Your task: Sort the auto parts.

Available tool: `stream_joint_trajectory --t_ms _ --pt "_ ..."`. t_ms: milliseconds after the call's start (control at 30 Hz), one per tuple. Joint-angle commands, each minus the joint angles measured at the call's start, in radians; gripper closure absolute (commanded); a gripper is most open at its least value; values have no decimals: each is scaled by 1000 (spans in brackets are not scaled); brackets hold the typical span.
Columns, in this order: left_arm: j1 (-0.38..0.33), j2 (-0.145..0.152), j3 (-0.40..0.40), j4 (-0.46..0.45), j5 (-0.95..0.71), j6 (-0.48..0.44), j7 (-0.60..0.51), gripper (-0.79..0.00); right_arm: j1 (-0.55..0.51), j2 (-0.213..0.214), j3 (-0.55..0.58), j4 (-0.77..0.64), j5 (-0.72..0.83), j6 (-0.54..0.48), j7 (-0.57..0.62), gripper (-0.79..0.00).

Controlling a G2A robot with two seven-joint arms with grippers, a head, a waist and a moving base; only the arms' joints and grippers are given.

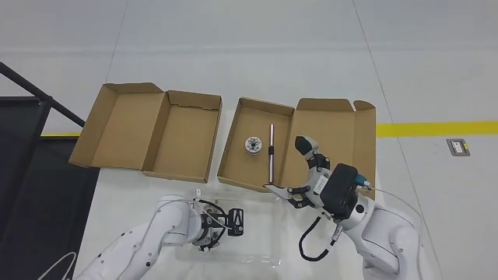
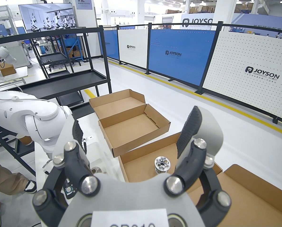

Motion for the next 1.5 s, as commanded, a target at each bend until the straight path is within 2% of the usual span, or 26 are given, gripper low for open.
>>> stream_joint_trajectory --t_ms 0,600,733,767,833,1000,1100,1200,1333,1467 --pt "-1 2 8 3 -5 1 -1 -388 0 0 0 0 0 0 0 -785" --pt "-31 0 58 60 -48 10 -10 -283 0 0 0 0 0 0 0 -785" --pt "-32 0 59 65 -50 12 -12 -212 0 0 0 0 0 0 0 -785" --pt "-32 0 59 64 -51 12 -11 -99 0 0 0 0 0 0 0 -785" --pt "-31 0 56 62 -51 12 -12 0 0 0 0 0 0 0 0 -785" --pt "-20 9 31 37 -46 20 3 0 0 0 0 0 0 0 0 -785" --pt "-1 24 -11 -4 -50 21 28 0 0 0 0 0 0 0 0 -785" --pt "36 50 -87 -74 -53 30 71 0 0 0 0 0 0 0 0 -785" --pt "132 98 -241 -201 -24 50 153 0 0 0 0 0 0 0 0 -785" --pt "264 142 -426 -311 22 78 276 0 0 0 0 0 0 0 0 -785"
